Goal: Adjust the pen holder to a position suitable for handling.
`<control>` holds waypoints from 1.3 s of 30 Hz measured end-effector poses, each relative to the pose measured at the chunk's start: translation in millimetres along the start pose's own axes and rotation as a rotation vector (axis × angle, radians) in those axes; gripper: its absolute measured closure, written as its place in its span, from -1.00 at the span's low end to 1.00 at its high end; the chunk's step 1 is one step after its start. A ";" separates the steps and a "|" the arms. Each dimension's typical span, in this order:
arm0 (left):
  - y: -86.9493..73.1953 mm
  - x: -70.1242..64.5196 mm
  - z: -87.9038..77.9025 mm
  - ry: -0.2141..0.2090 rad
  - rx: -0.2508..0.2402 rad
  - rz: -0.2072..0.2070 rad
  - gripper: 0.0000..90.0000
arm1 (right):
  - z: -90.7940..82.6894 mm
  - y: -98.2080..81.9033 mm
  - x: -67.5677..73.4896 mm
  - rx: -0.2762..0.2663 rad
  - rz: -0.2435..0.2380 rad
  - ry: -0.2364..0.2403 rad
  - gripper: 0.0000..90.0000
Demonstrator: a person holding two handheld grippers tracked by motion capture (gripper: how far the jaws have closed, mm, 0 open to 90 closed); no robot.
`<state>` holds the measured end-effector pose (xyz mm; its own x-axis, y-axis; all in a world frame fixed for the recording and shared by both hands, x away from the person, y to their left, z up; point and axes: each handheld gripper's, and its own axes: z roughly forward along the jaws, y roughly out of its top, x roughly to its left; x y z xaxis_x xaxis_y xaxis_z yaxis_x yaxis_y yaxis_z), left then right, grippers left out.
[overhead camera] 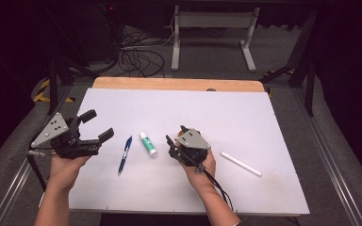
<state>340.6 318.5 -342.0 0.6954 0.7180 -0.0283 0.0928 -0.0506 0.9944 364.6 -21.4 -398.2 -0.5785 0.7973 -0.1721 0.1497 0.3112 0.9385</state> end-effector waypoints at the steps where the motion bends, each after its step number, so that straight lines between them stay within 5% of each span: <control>1: -0.1 -0.1 0.1 0.000 0.001 0.001 -0.81 | -1.1 2.8 1.7 -0.011 -0.004 0.003 -0.04; 11: 0.1 0.2 -0.3 0.004 0.000 0.005 -0.80 | 0.5 27.5 17.3 -0.038 -0.017 0.036 0.06; 23: 1.3 2.0 -3.4 0.014 0.007 0.017 -0.80 | 24.4 47.7 37.3 0.008 0.005 0.098 0.14; 39: 2.0 4.5 -7.7 0.021 -0.003 0.012 -0.79 | 61.3 47.2 52.2 0.081 0.004 0.110 0.20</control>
<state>338.5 327.0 -339.3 0.6815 0.7317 -0.0147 0.0823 -0.0567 0.9950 390.6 66.6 -381.3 -0.6615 0.7385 -0.1303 0.2139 0.3524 0.9111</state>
